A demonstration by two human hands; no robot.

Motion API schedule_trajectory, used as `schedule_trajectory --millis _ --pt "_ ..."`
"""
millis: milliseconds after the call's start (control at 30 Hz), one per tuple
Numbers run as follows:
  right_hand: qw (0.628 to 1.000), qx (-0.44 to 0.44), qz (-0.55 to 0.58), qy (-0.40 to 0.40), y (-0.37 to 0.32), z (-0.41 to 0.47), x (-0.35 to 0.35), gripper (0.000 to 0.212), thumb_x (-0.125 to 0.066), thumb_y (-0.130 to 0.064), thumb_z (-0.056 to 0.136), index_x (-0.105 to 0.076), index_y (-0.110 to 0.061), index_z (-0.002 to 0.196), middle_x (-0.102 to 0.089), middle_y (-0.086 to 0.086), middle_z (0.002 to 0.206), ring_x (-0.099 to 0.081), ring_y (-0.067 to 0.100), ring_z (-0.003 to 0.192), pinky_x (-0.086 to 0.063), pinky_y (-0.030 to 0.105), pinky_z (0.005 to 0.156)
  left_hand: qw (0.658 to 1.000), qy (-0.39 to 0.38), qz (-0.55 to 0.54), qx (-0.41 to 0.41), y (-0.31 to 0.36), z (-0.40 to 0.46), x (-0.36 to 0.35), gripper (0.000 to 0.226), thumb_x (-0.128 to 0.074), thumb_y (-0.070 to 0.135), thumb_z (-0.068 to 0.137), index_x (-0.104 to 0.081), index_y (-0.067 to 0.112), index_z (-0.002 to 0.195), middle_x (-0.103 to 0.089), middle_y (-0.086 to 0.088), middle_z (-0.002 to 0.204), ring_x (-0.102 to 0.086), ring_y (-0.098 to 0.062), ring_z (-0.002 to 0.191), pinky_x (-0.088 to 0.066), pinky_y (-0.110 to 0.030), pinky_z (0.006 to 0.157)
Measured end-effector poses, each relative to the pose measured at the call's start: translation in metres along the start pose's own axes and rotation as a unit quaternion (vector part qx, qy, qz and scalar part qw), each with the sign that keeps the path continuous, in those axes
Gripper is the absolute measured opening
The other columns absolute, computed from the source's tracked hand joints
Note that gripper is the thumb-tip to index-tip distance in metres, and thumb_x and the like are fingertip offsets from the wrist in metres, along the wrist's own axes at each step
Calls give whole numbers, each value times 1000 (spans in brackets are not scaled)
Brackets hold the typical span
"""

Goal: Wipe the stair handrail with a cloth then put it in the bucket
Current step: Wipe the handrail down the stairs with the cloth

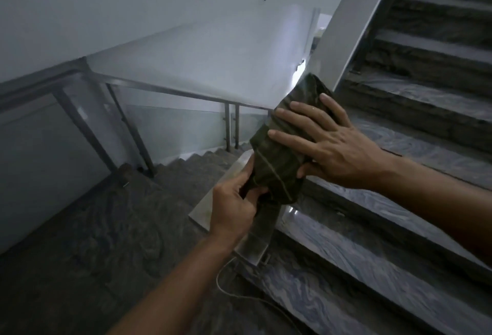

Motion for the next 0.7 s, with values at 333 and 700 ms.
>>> schedule_trajectory --millis 333,700 --pt "992 -115 43 9 -38 -11 -10 72 -24 -65 93 -10 -26 152 -2 11 160 8 31 148 4 53 119 984 -142 -96 45 -2 21 11 46 -68 2 83 -61 12 127 -73 -6 108 -71 -20 98 -59 -48 81" --pt "964 -243 30 99 -76 -5 -19 65 -42 -50 95 -25 -15 147 -18 21 156 -4 38 147 -14 51 120 959 -242 -135 -52 -33 29 7 46 -64 12 86 -56 10 131 -71 -4 114 -67 -17 108 -57 -44 88"
Point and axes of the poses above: each hand's wrist, its own z-axis towards the middle knuckle, its own x-axis out of the back of the hand, y = z × x, the point moved 3 cm from there along z, towards the middle knuckle
